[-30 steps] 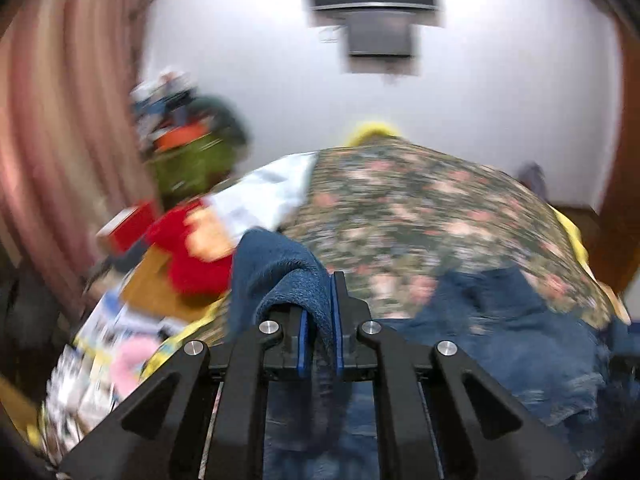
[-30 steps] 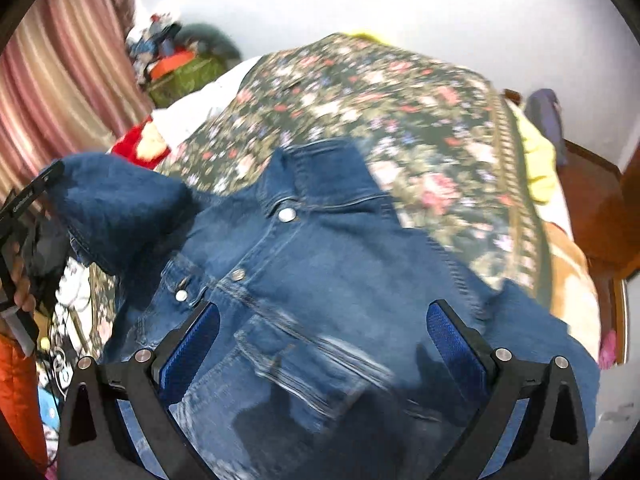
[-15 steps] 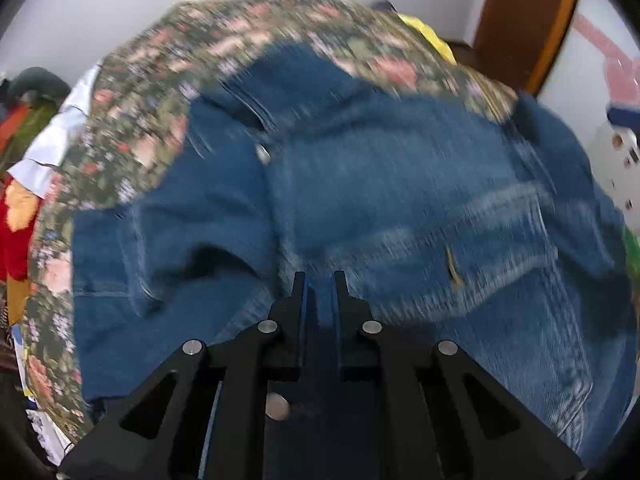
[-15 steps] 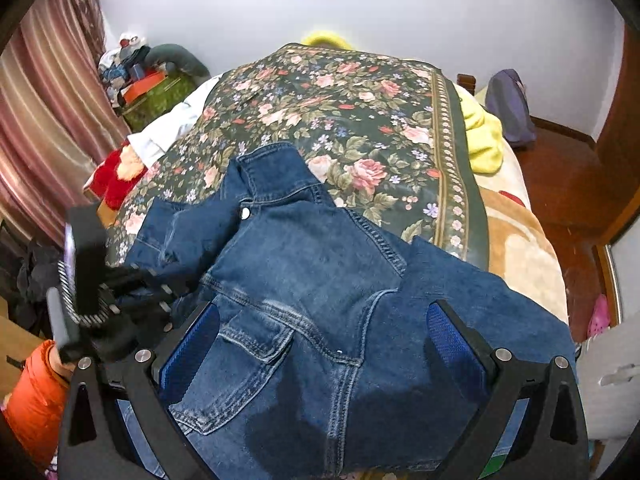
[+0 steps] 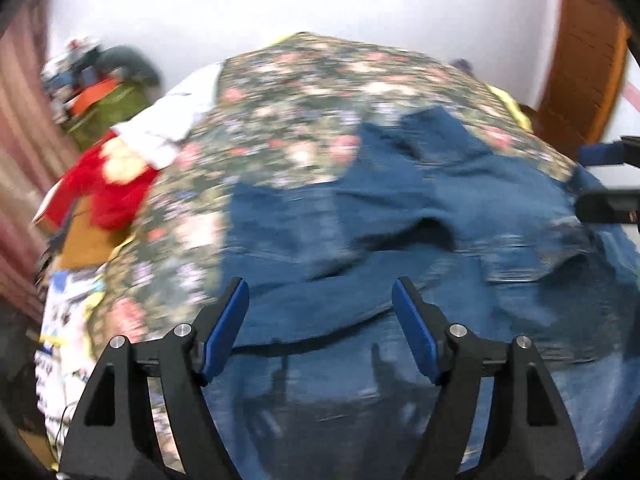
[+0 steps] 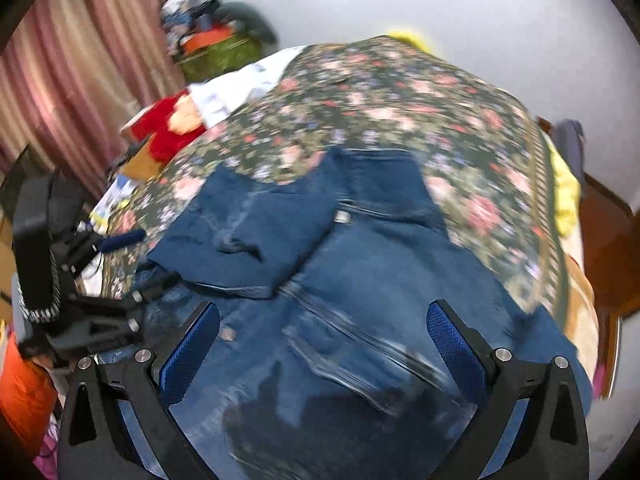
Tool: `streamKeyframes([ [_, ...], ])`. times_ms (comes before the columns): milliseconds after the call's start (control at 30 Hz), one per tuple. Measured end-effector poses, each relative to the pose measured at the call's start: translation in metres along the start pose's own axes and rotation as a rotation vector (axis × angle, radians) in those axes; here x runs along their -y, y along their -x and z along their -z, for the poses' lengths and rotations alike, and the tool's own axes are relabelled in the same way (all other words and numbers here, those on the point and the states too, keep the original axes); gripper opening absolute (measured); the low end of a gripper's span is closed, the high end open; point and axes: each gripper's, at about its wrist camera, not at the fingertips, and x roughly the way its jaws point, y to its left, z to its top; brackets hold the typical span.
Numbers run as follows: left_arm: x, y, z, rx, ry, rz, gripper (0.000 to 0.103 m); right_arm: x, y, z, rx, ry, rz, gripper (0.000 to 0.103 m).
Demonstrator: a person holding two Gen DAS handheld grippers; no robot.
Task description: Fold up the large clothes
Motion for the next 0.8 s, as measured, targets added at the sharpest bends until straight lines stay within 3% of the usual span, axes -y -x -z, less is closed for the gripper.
streamKeyframes([
  [300, -0.087, -0.037, 0.022, -0.071, 0.161, -0.075, 0.074, -0.082, -0.103, -0.041, -0.177, 0.208, 0.032, 0.103],
  [467, -0.103, -0.064, 0.028, -0.096, 0.188, -0.058, 0.074, -0.117, -0.167, -0.055, -0.261, 0.320, 0.056, 0.103],
  [667, -0.102, -0.094, 0.039, -0.134, 0.153, -0.039, 0.074, -0.133, -0.222, -0.054, -0.320, 0.376, 0.114, 0.102],
  [767, -0.098, -0.098, 0.042, -0.117, 0.125, -0.044, 0.081, -0.135, -0.232, -0.047, -0.285, 0.388, 0.145, 0.091],
  [800, -0.095, -0.099, 0.043, -0.105, 0.108, -0.047, 0.082, -0.136, -0.233, -0.046, -0.269, 0.388, 0.147, 0.082],
])
